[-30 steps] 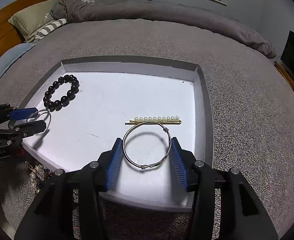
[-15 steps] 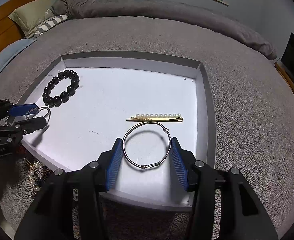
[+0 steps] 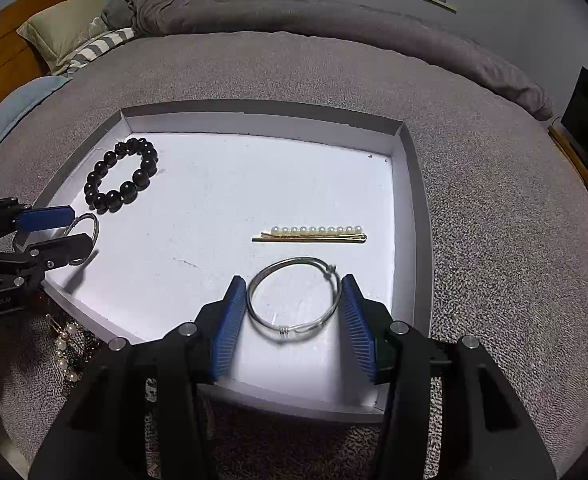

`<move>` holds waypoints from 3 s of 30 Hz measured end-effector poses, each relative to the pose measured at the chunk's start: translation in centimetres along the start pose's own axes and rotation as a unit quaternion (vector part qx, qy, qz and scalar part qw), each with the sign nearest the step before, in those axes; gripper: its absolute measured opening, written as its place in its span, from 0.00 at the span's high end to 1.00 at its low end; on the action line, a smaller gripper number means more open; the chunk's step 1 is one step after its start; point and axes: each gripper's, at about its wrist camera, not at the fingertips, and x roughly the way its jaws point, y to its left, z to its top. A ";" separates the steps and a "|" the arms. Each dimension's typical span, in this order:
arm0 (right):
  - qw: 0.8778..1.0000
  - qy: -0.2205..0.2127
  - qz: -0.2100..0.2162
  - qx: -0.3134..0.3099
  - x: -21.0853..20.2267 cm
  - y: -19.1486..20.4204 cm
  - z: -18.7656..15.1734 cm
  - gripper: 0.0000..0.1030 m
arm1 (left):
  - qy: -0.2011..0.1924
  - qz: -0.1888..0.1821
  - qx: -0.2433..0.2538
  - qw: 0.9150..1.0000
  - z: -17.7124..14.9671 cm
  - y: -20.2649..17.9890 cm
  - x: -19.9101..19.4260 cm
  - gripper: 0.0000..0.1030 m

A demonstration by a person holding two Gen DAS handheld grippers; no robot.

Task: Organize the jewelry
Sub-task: 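Lower the bangle and open the left gripper while the right gripper releases the hoop, then move the left gripper back toward the red-and-gold necklace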

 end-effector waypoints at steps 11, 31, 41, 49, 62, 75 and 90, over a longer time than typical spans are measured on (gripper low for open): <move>0.999 -0.017 0.022 0.020 -0.6 -0.4 -0.1 0.39 | -0.002 0.001 0.000 1.000 -0.1 0.0 0.0 0.48; 0.994 -0.099 0.005 0.049 -4.1 -0.3 -0.7 0.05 | -0.047 0.024 0.023 0.998 -0.1 -1.2 -2.2 0.25; 0.987 -0.136 -0.008 0.089 -5.8 -1.3 -1.1 0.05 | -0.098 0.024 0.002 0.995 -0.9 -0.9 -5.5 0.14; 0.981 -0.179 -0.052 0.060 -7.4 -0.3 -2.1 0.05 | -0.131 0.038 0.000 0.991 -2.8 -1.2 -7.5 0.12; 0.989 -0.142 -0.013 0.040 -7.8 -0.8 -5.8 0.05 | -0.093 0.032 0.022 0.995 -7.8 -0.8 -7.0 0.10; 0.993 -0.105 0.050 0.025 -7.6 -1.2 -7.7 0.06 | -0.074 0.026 0.018 0.997 -8.5 -0.1 -6.0 0.12; 0.995 -0.074 0.070 -0.011 -5.7 1.5 -8.0 0.29 | -0.057 0.013 0.041 0.997 -8.1 -0.1 -4.3 0.43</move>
